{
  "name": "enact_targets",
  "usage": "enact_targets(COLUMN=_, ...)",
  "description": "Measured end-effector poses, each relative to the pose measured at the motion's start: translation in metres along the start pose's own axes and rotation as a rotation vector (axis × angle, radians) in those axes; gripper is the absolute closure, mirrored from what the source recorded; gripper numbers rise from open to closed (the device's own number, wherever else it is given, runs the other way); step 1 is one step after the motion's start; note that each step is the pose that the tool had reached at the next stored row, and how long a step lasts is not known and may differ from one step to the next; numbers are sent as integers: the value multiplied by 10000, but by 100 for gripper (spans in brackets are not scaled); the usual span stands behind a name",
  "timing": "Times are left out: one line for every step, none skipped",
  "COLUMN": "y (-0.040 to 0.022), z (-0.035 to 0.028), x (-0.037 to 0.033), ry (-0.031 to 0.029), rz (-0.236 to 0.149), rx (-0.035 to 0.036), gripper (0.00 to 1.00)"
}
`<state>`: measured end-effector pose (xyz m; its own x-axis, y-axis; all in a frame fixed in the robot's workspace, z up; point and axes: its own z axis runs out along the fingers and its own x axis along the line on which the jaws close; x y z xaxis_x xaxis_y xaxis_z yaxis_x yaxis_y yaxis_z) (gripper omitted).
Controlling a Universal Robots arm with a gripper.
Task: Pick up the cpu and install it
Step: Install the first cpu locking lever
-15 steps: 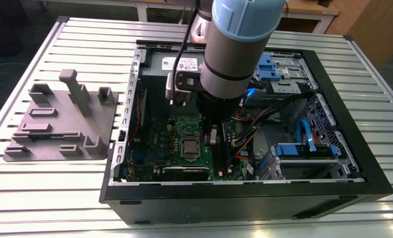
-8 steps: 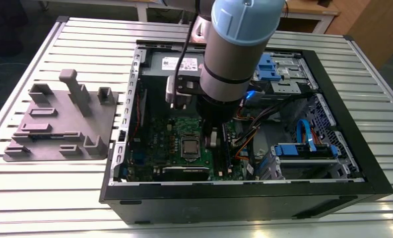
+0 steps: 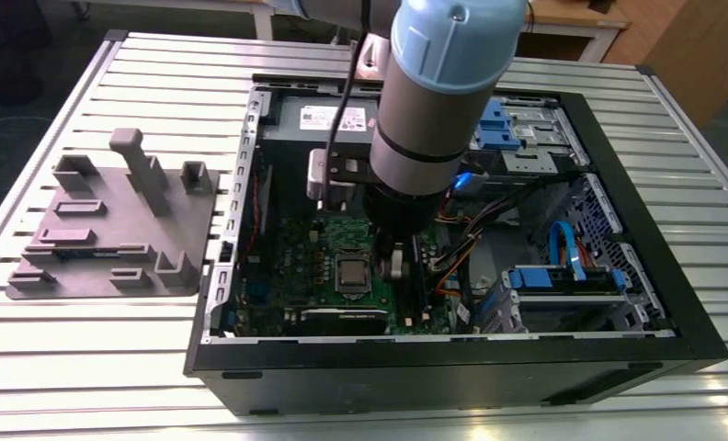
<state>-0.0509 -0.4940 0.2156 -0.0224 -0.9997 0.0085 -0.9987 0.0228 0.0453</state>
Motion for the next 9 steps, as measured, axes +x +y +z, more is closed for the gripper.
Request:
enact_targets(y=-1, z=9, x=2, ry=1, rz=-26, rx=0, gripper=89)
enact_targets(y=-1, z=17, x=3, ry=2, rz=-44, rx=1, gripper=89)
enact_targets(y=-1, z=24, x=4, ry=3, rz=-60, rx=0, gripper=89)
enact_targets(y=-2, z=32, x=5, ry=4, rz=-75, rx=0, gripper=89)
enact_targets(y=-2, z=40, x=6, ry=5, rz=-91, rx=0, gripper=89)
enact_targets(y=-3, z=48, x=7, ry=6, rz=-106, rx=1, gripper=89)
enact_targets(y=-3, z=56, x=7, ry=6, rz=-120, rx=1, gripper=89)
enact_targets(y=-3, z=64, x=7, ry=6, rz=-132, rx=1, gripper=89)
enact_targets(y=-4, z=71, x=7, ry=7, rz=-142, rx=1, gripper=89)
